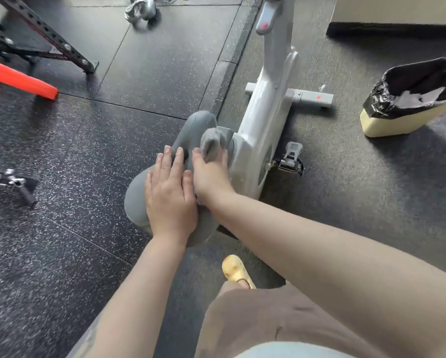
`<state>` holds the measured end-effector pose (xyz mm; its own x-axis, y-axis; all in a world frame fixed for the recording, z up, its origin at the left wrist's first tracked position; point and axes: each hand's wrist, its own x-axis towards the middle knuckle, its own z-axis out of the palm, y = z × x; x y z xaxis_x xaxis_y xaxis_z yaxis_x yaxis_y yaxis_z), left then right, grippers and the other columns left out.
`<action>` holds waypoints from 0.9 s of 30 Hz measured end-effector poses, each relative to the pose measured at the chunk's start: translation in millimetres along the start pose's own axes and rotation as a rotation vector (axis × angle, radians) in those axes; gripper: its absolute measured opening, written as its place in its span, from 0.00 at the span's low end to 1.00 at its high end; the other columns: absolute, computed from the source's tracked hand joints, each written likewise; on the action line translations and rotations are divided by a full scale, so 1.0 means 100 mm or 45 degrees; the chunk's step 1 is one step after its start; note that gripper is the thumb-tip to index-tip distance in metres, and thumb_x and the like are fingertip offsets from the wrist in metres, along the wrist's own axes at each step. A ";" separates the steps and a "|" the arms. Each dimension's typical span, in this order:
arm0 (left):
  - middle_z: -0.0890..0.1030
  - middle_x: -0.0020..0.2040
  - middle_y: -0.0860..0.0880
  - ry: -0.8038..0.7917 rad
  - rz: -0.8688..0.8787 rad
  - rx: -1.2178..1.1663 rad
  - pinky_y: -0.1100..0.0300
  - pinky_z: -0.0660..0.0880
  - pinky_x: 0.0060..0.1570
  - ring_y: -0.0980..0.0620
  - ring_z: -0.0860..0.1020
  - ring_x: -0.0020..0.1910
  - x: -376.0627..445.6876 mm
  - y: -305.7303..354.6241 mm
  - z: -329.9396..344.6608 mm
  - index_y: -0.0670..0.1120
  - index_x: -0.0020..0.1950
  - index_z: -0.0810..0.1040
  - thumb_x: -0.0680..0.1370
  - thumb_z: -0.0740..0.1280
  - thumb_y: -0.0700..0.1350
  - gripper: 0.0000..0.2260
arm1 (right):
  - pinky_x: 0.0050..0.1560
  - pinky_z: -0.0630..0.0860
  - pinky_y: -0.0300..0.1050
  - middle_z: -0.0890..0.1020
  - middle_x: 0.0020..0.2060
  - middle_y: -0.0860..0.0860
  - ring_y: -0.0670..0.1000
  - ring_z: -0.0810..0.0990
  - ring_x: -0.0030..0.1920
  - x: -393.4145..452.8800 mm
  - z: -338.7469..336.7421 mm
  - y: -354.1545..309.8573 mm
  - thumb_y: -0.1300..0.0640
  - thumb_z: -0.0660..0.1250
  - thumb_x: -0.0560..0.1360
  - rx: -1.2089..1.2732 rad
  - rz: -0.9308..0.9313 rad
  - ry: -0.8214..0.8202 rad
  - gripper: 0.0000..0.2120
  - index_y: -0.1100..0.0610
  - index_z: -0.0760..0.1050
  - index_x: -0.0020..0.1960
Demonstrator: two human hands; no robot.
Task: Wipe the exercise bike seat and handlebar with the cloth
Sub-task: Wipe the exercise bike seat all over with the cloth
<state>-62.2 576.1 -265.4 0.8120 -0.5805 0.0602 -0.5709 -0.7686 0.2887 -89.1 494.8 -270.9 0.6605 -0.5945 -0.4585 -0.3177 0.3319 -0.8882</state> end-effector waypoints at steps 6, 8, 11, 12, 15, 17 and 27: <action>0.59 0.77 0.49 0.061 -0.161 0.019 0.52 0.50 0.74 0.52 0.55 0.76 -0.08 -0.08 0.02 0.49 0.75 0.58 0.80 0.58 0.43 0.23 | 0.76 0.43 0.46 0.47 0.77 0.55 0.51 0.44 0.77 -0.47 0.03 0.33 0.52 0.59 0.77 -0.474 -0.452 -0.018 0.34 0.54 0.45 0.77; 0.57 0.77 0.49 0.089 -0.266 0.035 0.52 0.48 0.74 0.51 0.53 0.77 -0.08 -0.07 0.04 0.48 0.75 0.59 0.81 0.56 0.45 0.22 | 0.75 0.45 0.48 0.44 0.77 0.58 0.54 0.44 0.77 -0.13 0.10 0.10 0.51 0.61 0.76 -0.548 -0.385 0.012 0.38 0.57 0.42 0.77; 0.56 0.78 0.48 0.094 -0.378 0.005 0.51 0.46 0.74 0.50 0.51 0.77 -0.05 -0.09 0.02 0.48 0.76 0.58 0.81 0.54 0.45 0.22 | 0.75 0.46 0.51 0.46 0.77 0.59 0.57 0.45 0.77 -0.02 0.07 0.03 0.54 0.62 0.75 -0.777 -0.543 0.089 0.36 0.59 0.49 0.77; 0.55 0.78 0.48 0.064 -0.342 0.071 0.50 0.47 0.74 0.49 0.51 0.77 -0.07 -0.15 0.00 0.48 0.76 0.56 0.80 0.53 0.46 0.23 | 0.76 0.46 0.52 0.51 0.77 0.58 0.57 0.47 0.77 -0.09 0.02 0.11 0.57 0.62 0.73 -0.858 -0.695 0.038 0.33 0.60 0.56 0.76; 0.54 0.78 0.49 -0.048 -0.208 0.196 0.50 0.52 0.74 0.49 0.52 0.77 -0.14 -0.46 -0.11 0.52 0.77 0.53 0.80 0.54 0.49 0.25 | 0.75 0.47 0.53 0.65 0.73 0.54 0.57 0.56 0.75 -0.28 -0.15 0.31 0.58 0.61 0.68 -1.183 -1.096 -0.215 0.28 0.59 0.70 0.68; 0.54 0.78 0.50 -0.094 -0.215 0.060 0.52 0.51 0.75 0.50 0.52 0.77 -0.16 -0.64 -0.18 0.53 0.77 0.54 0.81 0.52 0.52 0.24 | 0.75 0.43 0.52 0.66 0.73 0.54 0.55 0.56 0.75 0.00 -0.25 0.21 0.55 0.59 0.70 -1.374 -1.242 -0.272 0.26 0.57 0.71 0.67; 0.52 0.76 0.55 -0.102 -0.032 -0.332 0.71 0.39 0.70 0.54 0.47 0.77 -0.16 -0.92 -0.15 0.51 0.76 0.56 0.79 0.50 0.54 0.25 | 0.75 0.48 0.52 0.61 0.75 0.51 0.54 0.54 0.76 -0.30 -0.20 0.24 0.56 0.54 0.68 -1.504 -1.155 -0.249 0.33 0.55 0.61 0.74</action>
<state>-20.7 659.7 -278.4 0.8075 -0.5895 -0.0226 -0.4919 -0.6939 0.5258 -130.3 505.7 -278.7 0.9761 -0.1327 0.1720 -0.0500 -0.9078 -0.4163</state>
